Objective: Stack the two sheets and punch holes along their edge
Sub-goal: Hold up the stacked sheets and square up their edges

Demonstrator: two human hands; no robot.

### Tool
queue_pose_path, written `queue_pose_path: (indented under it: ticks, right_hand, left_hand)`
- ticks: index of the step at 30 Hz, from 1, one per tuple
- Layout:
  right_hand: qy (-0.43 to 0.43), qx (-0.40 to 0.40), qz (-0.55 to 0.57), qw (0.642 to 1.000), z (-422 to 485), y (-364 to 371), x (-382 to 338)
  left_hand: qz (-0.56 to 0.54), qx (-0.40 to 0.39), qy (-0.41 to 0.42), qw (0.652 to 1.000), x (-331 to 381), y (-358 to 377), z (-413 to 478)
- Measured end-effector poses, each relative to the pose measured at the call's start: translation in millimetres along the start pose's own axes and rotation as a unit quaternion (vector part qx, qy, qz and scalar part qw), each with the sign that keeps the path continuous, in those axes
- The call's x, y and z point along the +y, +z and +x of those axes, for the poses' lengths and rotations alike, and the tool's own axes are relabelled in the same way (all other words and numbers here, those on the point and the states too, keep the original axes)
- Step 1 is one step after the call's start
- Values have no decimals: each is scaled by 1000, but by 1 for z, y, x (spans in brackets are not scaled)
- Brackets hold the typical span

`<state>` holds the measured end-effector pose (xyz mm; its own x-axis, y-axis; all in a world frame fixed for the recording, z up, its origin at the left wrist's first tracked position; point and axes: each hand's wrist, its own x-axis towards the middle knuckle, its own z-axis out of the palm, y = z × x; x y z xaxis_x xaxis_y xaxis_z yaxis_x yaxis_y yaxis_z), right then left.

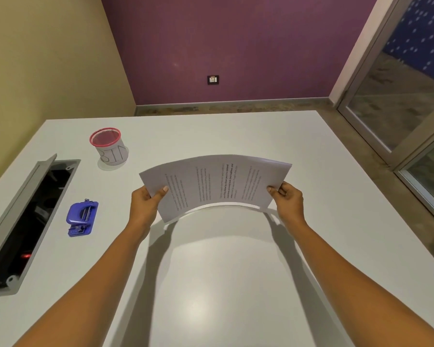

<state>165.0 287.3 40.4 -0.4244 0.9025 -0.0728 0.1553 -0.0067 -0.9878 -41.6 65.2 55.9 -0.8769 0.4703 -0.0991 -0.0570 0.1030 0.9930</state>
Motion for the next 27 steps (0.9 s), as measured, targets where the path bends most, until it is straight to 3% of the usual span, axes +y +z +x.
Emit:
queue_pose_path:
  ticks: [6,11,16,21,27]
  right_hand:
    - [52,-21,-115,992,-2,-1,6]
    - [119,26,-179,976,-9,-1,16]
    - [215,-102,-200,950,-23,13,19]
    - [306,-173,-14,936,-31,37,9]
    - [311,-144,183,922,-22,54,1]
  left_hand:
    - [42,-37,-42,998,-10,-2,-4]
    - [42,-31,-47,998,-5,2,-3]
    - [5,2,-68,998,-3,14,-10]
    - [-59,43,-110,991,-6,28,-20]
    - [-127,40,-142,981,-11,36,-30]
